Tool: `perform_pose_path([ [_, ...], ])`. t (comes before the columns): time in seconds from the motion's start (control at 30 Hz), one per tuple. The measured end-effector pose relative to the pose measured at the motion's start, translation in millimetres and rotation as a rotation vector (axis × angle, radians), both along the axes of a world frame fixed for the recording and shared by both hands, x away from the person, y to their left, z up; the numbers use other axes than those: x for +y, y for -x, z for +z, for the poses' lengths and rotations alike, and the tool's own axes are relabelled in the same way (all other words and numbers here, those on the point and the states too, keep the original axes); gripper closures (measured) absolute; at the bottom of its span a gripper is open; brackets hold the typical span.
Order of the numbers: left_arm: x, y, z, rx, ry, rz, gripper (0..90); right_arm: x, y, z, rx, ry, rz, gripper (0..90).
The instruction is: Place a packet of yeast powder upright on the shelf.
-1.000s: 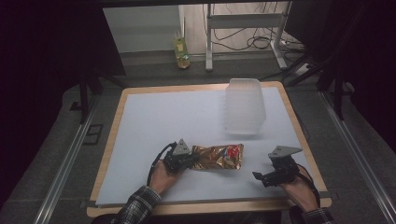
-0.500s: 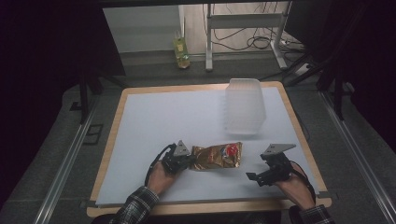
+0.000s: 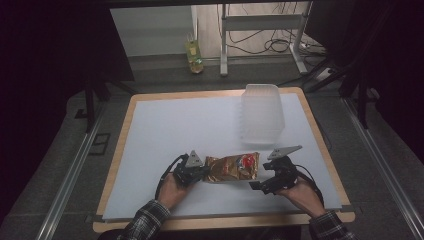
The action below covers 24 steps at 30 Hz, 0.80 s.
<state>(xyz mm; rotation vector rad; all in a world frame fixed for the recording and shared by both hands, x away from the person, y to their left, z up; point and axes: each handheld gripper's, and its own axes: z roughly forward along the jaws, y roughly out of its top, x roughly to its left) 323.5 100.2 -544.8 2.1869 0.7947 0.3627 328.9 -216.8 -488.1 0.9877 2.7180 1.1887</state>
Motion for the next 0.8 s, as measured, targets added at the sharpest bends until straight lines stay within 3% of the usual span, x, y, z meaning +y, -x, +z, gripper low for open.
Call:
perform_pose_path([
  [0.07, 0.1, -0.2, -0.1, 0.002, 0.003, 0.001, 89.9, 9.8, -5.5, -0.1, 0.053, -0.01, -0.002, 2.5],
  [0.23, 1.7, -1.6, -0.1, 0.012, 0.013, -0.004, 89.9, 19.0, -13.0, -2.0, 0.093, -0.016, -0.014, 5.9],
  [0.37, 1.8, -1.6, -0.1, 0.012, 0.014, -0.004, 89.8, 27.9, -24.7, -0.3, 0.155, -0.05, -0.042, 22.3],
  [0.43, 1.8, -1.6, 0.0, 0.013, 0.013, -0.004, 89.8, 29.1, -26.8, 0.7, 0.166, -0.063, -0.045, 25.4],
  [0.47, 2.0, -1.8, -0.1, 0.011, 0.013, -0.005, 89.8, 32.5, -30.4, 2.6, 0.18, -0.073, -0.054, 32.5],
  [0.53, 2.0, -1.9, -0.1, 0.012, 0.015, -0.006, 89.8, 34.1, -31.7, 3.6, 0.178, -0.068, -0.057, 35.8],
  [0.63, 2.4, -2.2, -0.1, 0.015, 0.02, -0.007, 89.7, 37.1, -34.4, 6.7, 0.182, -0.088, -0.068, 48.7],
  [0.67, 2.5, -2.2, -0.1, 0.015, 0.021, -0.007, 89.7, 37.6, -35.7, 9.8, 0.176, -0.096, -0.069, 57.5],
  [0.8, 1.7, 1.0, 0.1, -0.011, 0.008, -0.005, 89.6, 38.9, -36.7, 12.8, 0.167, -0.091, -0.064, 66.3],
])
